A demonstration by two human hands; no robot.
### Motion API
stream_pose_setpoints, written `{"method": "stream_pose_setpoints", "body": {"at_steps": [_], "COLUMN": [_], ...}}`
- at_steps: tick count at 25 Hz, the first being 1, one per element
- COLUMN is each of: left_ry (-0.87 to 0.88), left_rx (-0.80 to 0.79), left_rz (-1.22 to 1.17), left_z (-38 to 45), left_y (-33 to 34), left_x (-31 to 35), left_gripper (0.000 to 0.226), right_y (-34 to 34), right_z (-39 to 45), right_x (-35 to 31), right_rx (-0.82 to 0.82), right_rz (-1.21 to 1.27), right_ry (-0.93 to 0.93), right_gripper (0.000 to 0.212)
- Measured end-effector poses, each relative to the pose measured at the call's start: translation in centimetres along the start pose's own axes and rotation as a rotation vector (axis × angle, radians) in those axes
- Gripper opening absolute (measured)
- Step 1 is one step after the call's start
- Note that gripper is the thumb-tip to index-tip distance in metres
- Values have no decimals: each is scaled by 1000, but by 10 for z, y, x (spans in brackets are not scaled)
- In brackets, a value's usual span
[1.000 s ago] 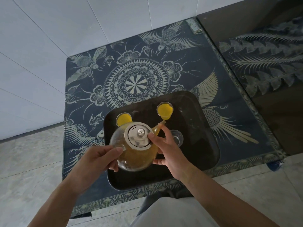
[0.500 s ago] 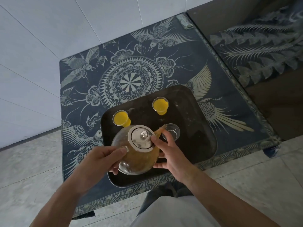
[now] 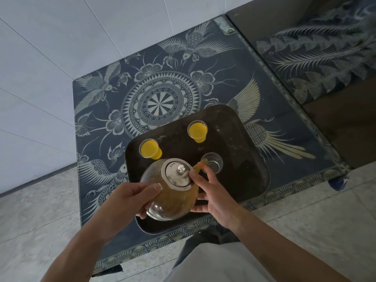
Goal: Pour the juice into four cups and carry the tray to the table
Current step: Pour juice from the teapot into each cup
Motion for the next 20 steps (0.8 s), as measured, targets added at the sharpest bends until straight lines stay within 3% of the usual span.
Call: {"method": "stream_pose_setpoints", "body": {"at_steps": [20], "left_ry": [-32], "left_rx": [-27], "left_rz": [49], "left_z": [2], "left_y": [0], "left_x": [8], "left_gripper": [50], "right_y": [-1], "right_z": [5], "right_x": [6], "right_rx": [-43], "right_rz": [45], "right_ry": [13], "right_gripper": [63]}}
Point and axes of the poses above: each hand's wrist, its own z-axis towards the middle knuckle, its own y-axis out of the palm, x = y × z, the point moved 3 cm from there along z, towards the middle knuckle, and after that the axes turned 15 degrees about -z, right-handed, at the moved point
